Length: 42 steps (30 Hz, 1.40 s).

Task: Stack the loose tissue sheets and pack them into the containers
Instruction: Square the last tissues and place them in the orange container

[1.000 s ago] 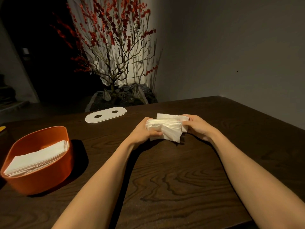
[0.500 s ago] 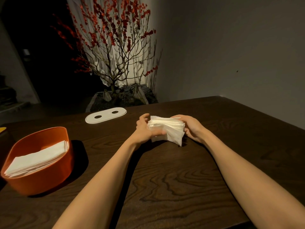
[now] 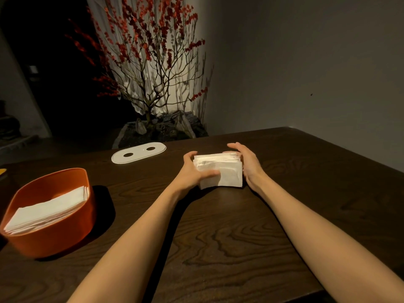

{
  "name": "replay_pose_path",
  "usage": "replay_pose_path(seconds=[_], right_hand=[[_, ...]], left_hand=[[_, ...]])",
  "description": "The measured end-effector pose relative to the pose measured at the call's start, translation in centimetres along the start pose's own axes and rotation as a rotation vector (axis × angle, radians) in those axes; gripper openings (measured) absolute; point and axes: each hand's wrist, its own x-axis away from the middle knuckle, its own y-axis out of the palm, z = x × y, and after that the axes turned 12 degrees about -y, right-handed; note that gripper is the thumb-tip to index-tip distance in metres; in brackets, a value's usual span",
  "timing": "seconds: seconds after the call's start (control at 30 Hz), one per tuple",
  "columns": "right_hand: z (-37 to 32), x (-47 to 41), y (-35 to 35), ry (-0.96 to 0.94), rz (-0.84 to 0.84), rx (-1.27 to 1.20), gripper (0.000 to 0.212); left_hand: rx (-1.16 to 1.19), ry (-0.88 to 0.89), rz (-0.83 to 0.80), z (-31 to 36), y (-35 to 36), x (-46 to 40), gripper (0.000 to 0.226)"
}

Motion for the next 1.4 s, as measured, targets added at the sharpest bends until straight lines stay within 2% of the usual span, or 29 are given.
replay_pose_path(seconds=[0.1,0.27,0.33,0.4,0.47,0.53,0.63,0.77,0.97,1.07,1.13,1.23,1.4], right_hand=[[0.3,0.0,-0.5,0.022,-0.015,-0.003,0.027],[0.1,-0.1,0.8,0.005,-0.154,0.03,0.012],[0.0,-0.2,0.9,-0.018,-0.167,0.042,0.019],[-0.1,-0.2,0.8,-0.053,-0.11,0.119,0.032],[-0.5,0.1,0.6,-0.155,-0.03,0.299,0.033],[-0.9,0.6,0.5,-0.35,-0.005,0.598,0.031],[-2.4,1.6,1.0,-0.656,-0.144,0.943,0.028],[-3.5,2.8,2.0,-0.826,-0.42,1.166,0.034],[-3.7,3.2,2.7,-0.679,-0.581,1.249,0.033],[-3.5,3.3,2.9,-0.646,-0.686,1.27,0.046],[-3.4,3.3,2.8,-0.659,-0.691,1.257,0.053],[-3.3,2.9,2.1,-0.674,-0.626,1.255,0.052],[-3.1,2.8,1.8,-0.622,-0.765,1.326,0.062]], left_hand=[[0.017,-0.017,-0.063,0.2,-0.4,0.2,0.109],[0.046,-0.025,-0.109,0.1,0.4,0.2,0.122],[0.068,-0.028,-0.088,0.1,0.3,0.2,0.12],[0.082,-0.018,-0.065,0.0,0.2,0.1,0.113],[0.066,-0.007,-0.057,0.0,0.1,0.2,0.106],[0.019,0.003,-0.049,0.0,0.1,0.2,0.103],[0.004,-0.005,-0.042,0.0,0.1,0.4,0.102],[-0.034,0.014,-0.038,0.2,-0.2,0.7,0.094],[-0.019,0.016,-0.05,0.2,0.0,0.9,0.093],[-0.043,0.038,-0.047,0.2,0.0,0.9,0.091],[-0.041,0.042,-0.035,0.2,-0.1,0.8,0.088],[-0.033,0.021,-0.028,0.0,-0.3,0.7,0.09],[-0.058,0.045,-0.052,0.1,-0.2,0.6,0.092]])
